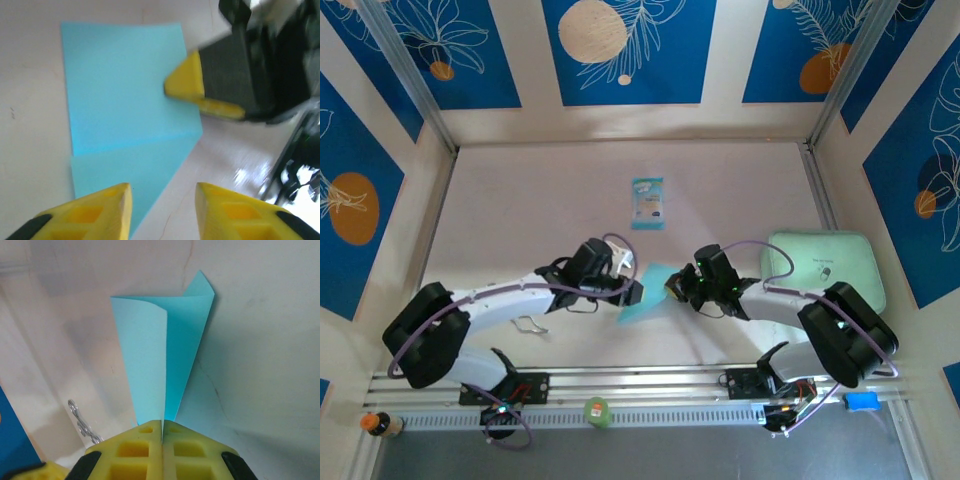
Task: Fold a paper plane with a square sheet of paper (pick it up from the middle)
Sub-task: Fold the wing for the fifth time at the center of the table.
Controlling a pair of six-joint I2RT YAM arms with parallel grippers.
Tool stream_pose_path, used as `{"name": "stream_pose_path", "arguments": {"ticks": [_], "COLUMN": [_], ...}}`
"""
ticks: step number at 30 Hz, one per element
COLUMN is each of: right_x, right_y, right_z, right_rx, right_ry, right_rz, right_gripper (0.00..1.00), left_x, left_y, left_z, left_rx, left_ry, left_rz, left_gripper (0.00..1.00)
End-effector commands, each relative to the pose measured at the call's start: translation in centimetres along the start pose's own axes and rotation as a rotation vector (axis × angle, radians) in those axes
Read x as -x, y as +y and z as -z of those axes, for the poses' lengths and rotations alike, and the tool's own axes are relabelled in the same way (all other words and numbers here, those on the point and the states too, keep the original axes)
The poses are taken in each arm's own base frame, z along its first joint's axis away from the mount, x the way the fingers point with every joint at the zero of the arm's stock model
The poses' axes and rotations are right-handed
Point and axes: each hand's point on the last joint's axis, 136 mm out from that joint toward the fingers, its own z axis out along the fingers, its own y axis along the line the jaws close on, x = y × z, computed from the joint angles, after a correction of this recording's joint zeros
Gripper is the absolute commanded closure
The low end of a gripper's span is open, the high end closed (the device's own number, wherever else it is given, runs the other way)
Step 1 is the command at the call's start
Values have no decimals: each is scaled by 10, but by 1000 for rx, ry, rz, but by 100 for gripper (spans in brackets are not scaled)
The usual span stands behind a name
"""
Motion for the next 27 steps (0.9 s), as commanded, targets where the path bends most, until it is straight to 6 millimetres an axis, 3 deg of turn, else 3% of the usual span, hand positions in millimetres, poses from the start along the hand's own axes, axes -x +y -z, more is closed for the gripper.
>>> {"name": "stream_pose_path", "arguments": {"ticks": [1, 7, 10, 27], "right_x": [1, -1, -1, -1], "right_y": [-4, 0, -1, 11], "right_z": [3, 3, 3, 6], "right_rx": [-22, -25, -28, 10], "right_ry": [-27, -11, -12, 25], "right_rz": [-29, -21, -24, -5], "right_gripper": [100, 100, 100, 100], "left_x": [-22, -38, -38, -44], "left_y": [4, -4, 1, 18], "left_z": [-7, -29, -35, -42], "left_rx": [145, 286, 382, 516], "left_ry": [95, 176, 188, 213], "left_rz": [-190, -400, -463, -556], "left_gripper": [57, 52, 52, 55]}}
